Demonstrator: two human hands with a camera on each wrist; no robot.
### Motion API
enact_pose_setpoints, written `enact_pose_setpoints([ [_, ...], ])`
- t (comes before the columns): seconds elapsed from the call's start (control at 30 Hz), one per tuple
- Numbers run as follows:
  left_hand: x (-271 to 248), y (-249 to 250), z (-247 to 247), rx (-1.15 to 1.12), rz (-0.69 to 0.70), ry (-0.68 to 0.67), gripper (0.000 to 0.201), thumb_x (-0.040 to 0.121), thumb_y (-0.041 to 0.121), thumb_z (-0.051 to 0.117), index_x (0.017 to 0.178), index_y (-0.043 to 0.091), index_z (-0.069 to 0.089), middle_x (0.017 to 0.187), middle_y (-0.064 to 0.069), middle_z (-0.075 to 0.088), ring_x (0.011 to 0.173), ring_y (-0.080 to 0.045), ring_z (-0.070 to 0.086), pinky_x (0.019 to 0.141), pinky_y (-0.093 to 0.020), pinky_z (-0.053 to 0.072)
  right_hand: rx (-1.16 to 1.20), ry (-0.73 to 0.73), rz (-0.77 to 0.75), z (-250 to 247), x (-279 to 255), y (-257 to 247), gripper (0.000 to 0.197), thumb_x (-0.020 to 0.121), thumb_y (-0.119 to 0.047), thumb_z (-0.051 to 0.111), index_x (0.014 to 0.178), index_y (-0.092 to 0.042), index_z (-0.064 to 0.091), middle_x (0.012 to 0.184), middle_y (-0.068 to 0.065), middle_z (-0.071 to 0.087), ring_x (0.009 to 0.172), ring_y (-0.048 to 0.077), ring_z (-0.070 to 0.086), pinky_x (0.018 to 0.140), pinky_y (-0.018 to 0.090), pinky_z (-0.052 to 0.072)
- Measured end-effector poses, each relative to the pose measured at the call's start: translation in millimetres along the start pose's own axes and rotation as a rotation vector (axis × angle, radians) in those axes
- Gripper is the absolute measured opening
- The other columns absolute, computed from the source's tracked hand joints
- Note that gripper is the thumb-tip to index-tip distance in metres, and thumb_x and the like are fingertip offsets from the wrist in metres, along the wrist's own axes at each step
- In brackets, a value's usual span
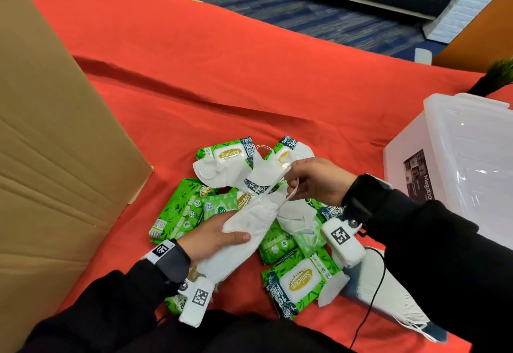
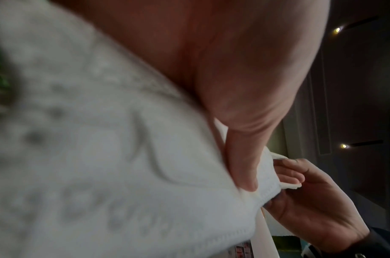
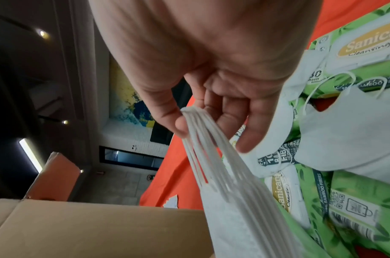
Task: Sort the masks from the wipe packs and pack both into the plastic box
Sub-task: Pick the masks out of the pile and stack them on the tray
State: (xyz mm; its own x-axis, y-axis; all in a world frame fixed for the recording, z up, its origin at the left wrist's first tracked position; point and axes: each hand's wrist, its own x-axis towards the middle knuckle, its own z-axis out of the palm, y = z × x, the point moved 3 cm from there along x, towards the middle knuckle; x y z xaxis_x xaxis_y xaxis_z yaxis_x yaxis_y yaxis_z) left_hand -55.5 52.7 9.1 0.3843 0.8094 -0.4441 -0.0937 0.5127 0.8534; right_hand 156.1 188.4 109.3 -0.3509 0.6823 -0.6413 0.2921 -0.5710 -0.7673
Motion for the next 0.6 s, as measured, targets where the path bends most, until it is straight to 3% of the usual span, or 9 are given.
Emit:
enact_pose_setpoints([
  [0.07, 1.3, 1.2, -0.8, 0.011, 0.006, 0.018, 0.049, 0.085, 0.023, 0.08, 0.131, 0.016, 0.064, 0.127, -0.008, 0.071, 0.115, -0.026, 0.068, 0.1, -0.042, 0.052, -0.018, 0.045, -0.035, 1.3, 1.4, 0.0, 0.024, 0.087, 0.005, 0.061, 0.07, -0.01, 0.056, 0.059, 0.009, 0.051, 0.056, 0.026, 0.055, 0.066, 0.035, 0.053],
  [0.17, 1.4, -1.6, -3.0, -0.097, -0.003, 0.088, 0.051, 0.081, 0.025, 0.084, 0.127, 0.01, 0.066, 0.119, -0.01, 0.074, 0.099, -0.02, 0.072, 0.082, -0.032, 0.057, -0.145, 0.123, -0.218, 0.2, 2.7, -3.1, 0.019, 0.081, 0.001, 0.075, 0.072, -0.011, 0.063, 0.062, 0.014, 0.066, 0.063, 0.027, 0.057, 0.064, 0.036, 0.041],
  [0.23, 1.5, -1.9, -1.6, -0.249, -0.036, 0.156, 0.053, 0.078, 0.026, 0.086, 0.123, 0.005, 0.068, 0.11, -0.013, 0.075, 0.086, -0.022, 0.073, 0.071, -0.031, 0.058, -0.436, 0.153, -0.421, 5.4, -1.2, -4.0, 0.016, 0.076, -0.01, 0.085, 0.075, -0.016, 0.07, 0.07, 0.006, 0.074, 0.063, 0.015, 0.062, 0.063, 0.029, 0.043],
  [0.3, 3.9, 3.3, 1.3, -0.358, -0.03, 0.265, 0.034, 0.086, 0.015, 0.074, 0.118, 0.004, 0.069, 0.101, -0.014, 0.076, 0.076, -0.022, 0.073, 0.064, -0.03, 0.058, -0.773, 0.237, -0.651, 20.3, -8.6, 4.7, 0.011, 0.077, -0.02, 0.086, 0.084, -0.021, 0.077, 0.079, -0.007, 0.076, 0.069, 0.002, 0.063, 0.067, 0.023, 0.045],
  [0.4, 10.9, 16.6, 7.1, -0.428, 0.031, 0.372, 0.023, 0.093, 0.008, 0.066, 0.116, 0.005, 0.07, 0.105, -0.016, 0.076, 0.081, -0.025, 0.074, 0.066, -0.031, 0.059, -0.845, 0.346, -0.872, 45.8, -15.5, 34.0, 0.013, 0.084, -0.022, 0.079, 0.096, -0.019, 0.08, 0.093, -0.006, 0.078, 0.087, 0.011, 0.071, 0.081, 0.029, 0.054],
  [0.5, 12.2, 29.3, 12.8, -0.387, 0.115, 0.428, 0.026, 0.093, 0.01, 0.068, 0.118, 0.008, 0.07, 0.111, -0.013, 0.076, 0.095, -0.028, 0.072, 0.074, -0.033, 0.058, -0.765, 0.476, -0.898, 48.5, -5.1, 57.9, 0.018, 0.087, -0.019, 0.077, 0.104, -0.014, 0.08, 0.103, -0.002, 0.079, 0.097, 0.014, 0.072, 0.09, 0.033, 0.055],
  [0.6, 9.0, 42.1, 13.8, -0.185, 0.232, 0.451, 0.032, 0.091, 0.017, 0.074, 0.122, 0.014, 0.067, 0.114, -0.005, 0.076, 0.103, -0.023, 0.072, 0.084, -0.036, 0.058, -0.518, 0.55, -0.705, 48.3, -5.5, 68.7, 0.018, 0.092, -0.019, 0.074, 0.109, -0.018, 0.08, 0.105, -0.006, 0.079, 0.087, -0.007, 0.068, 0.085, 0.015, 0.05],
])
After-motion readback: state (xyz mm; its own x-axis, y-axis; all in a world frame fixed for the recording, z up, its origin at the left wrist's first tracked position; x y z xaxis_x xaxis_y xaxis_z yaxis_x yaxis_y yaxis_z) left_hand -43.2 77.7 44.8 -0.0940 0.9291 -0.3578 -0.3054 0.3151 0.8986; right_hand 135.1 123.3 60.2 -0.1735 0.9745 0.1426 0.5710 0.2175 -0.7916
